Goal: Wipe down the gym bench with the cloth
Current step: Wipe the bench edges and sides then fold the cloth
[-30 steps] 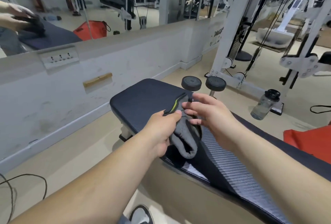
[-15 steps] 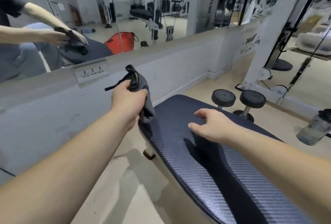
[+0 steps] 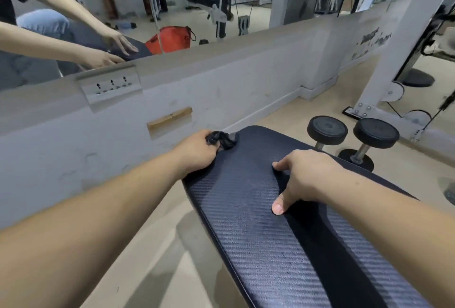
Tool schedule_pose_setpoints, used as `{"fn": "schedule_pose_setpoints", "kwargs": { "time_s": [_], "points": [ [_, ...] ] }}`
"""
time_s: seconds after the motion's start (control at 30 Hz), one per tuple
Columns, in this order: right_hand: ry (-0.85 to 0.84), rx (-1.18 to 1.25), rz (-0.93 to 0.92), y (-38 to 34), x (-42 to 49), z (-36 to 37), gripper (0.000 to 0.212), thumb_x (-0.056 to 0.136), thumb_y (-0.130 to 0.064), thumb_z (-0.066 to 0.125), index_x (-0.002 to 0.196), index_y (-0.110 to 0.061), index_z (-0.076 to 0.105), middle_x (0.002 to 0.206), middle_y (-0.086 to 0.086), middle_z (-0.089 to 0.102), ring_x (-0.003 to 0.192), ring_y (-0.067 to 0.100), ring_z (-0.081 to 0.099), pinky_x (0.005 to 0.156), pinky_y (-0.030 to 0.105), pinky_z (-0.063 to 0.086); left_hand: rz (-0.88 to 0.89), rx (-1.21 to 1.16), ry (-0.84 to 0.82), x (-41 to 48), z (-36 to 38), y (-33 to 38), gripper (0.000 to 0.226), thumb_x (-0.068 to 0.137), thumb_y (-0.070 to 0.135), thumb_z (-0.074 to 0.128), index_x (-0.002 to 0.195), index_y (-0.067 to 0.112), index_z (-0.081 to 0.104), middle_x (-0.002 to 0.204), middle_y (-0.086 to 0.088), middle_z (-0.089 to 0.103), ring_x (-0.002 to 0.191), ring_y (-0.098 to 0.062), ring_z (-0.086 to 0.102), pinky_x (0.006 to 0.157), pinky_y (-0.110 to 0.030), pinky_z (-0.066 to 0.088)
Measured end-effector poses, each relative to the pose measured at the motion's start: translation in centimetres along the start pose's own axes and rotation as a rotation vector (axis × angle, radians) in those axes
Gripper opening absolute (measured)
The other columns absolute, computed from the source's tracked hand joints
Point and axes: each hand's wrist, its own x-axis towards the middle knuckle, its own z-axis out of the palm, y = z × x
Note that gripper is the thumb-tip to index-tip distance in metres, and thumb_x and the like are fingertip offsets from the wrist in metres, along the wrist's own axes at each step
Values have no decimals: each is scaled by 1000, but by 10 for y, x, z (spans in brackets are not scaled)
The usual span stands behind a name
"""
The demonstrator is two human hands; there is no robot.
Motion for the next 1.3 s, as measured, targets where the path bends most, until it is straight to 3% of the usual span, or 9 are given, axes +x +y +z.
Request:
{"fn": "schedule_pose_setpoints", "kwargs": {
  "time_s": [0.1, 0.33, 0.57, 0.73, 0.87, 0.93, 1.03, 1.17, 1.3],
  "points": [
    [-6, -17, 21, -2, 4, 0, 118, 42, -57, 99, 148, -42, 50, 139, -6, 64, 127, 26, 61, 101, 42, 54, 5, -12, -18, 32, 19, 23, 21, 101, 26, 53, 118, 20, 64, 115, -6, 70, 110, -29, 63, 92, -30, 46],
    [-8, 2, 26, -3, -3, 0, 117, 50, -55, 97, 153, -42, 43, 146, -2, 58, 132, 28, 57, 104, 44, 52, 58, 52, -26, 34, 24, 28, 25, 96, 21, 55, 116, 30, 66, 110, -4, 70, 107, -30, 64, 99, -37, 52],
    [-14, 17, 20, -4, -10, 1, 119, 49, -59, 96, 153, -47, 40, 148, -5, 57, 134, 28, 56, 104, 45, 52, 13, 22, 122, -63, -2, -31, 63, 84, 5, 50, 129, 48, 60, 121, 14, 73, 112, -16, 66, 98, -31, 53],
    [19, 33, -17, 0, -8, 2, 120, 47, -61, 96, 153, -47, 40, 149, -7, 55, 136, 26, 54, 106, 44, 50, -23, 75, 96, -32, 1, -13, 51, 81, 21, 49, 123, 47, 61, 115, 7, 73, 106, -27, 67, 96, -40, 56],
    [61, 275, -142, 36, -17, 0, 128, 47, -61, 96, 157, -40, 35, 154, -9, 52, 141, 18, 50, 114, 36, 42, -3, 107, 49, 20, 22, 20, 34, 86, 23, 50, 113, 38, 65, 108, -5, 72, 101, -35, 65, 94, -43, 56],
    [166, 323, -147, 60, -20, -7, 109, 54, -65, 91, 150, -38, 45, 141, -4, 63, 130, 19, 59, 108, 38, 48, 40, 125, 16, 44, 36, 40, 31, 92, 23, 52, 118, 34, 65, 113, -7, 71, 105, -35, 64, 95, -38, 54],
    [243, 77, -41, 102, -17, -11, 82, 63, -77, 72, 131, -34, 59, 122, -4, 69, 113, 23, 65, 93, 43, 56, 81, 222, -59, 71, 61, 83, 32, 97, 28, 52, 126, 34, 63, 122, -3, 68, 112, -33, 61, 91, -32, 47],
    [129, -4, 66, 133, -16, 1, 83, 73, -77, 69, 141, -31, 57, 131, -1, 68, 122, 25, 63, 98, 39, 55, 174, 411, -248, 74, 106, 138, 31, 87, 32, 46, 108, 43, 66, 126, 2, 68, 113, -30, 60, 103, -37, 48],
    [198, -43, 94, 145, -8, 18, 76, 72, -81, 65, 133, -36, 61, 122, -4, 70, 116, 27, 65, 88, 38, 56, 396, 522, -392, 34, 164, 189, 40, 95, 33, 46, 132, 39, 60, 143, 2, 60, 131, -27, 54, 99, -34, 41]
  ]
}}
